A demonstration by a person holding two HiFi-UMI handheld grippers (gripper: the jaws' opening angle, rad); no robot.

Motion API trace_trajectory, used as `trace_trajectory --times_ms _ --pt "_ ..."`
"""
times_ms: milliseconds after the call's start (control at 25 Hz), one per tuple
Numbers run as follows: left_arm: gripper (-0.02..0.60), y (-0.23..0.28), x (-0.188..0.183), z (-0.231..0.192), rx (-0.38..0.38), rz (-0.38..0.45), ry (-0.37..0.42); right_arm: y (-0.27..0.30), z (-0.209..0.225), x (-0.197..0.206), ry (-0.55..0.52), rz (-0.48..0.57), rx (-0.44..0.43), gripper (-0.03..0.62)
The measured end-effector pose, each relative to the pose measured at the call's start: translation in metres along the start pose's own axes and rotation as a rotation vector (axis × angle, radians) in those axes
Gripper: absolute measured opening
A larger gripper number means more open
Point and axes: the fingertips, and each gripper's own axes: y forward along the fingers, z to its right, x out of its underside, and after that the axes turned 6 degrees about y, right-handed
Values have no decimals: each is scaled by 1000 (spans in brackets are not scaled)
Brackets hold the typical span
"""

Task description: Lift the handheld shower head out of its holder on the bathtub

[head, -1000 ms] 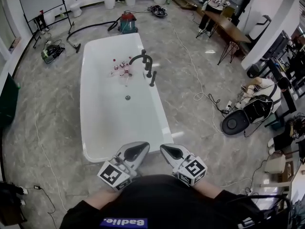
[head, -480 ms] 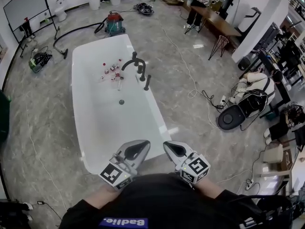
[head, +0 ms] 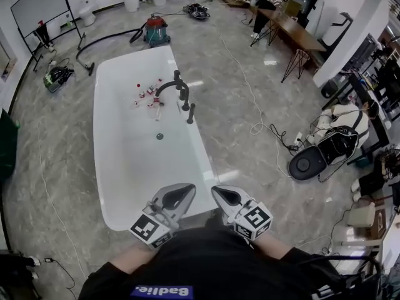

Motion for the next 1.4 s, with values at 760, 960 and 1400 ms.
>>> trace_trajectory --times_ms 760,960,1400 --pt "5 143 -2 -63 -398 -39 116 -9 171 -35 42 6 -279 5" --pt "6 149 -7 -77 -412 -76 140 -5 173 -39 52 6 -291 5" --pt "95 177 15 -144 -365 -177 166 -4 187 -29 85 -15 -214 6"
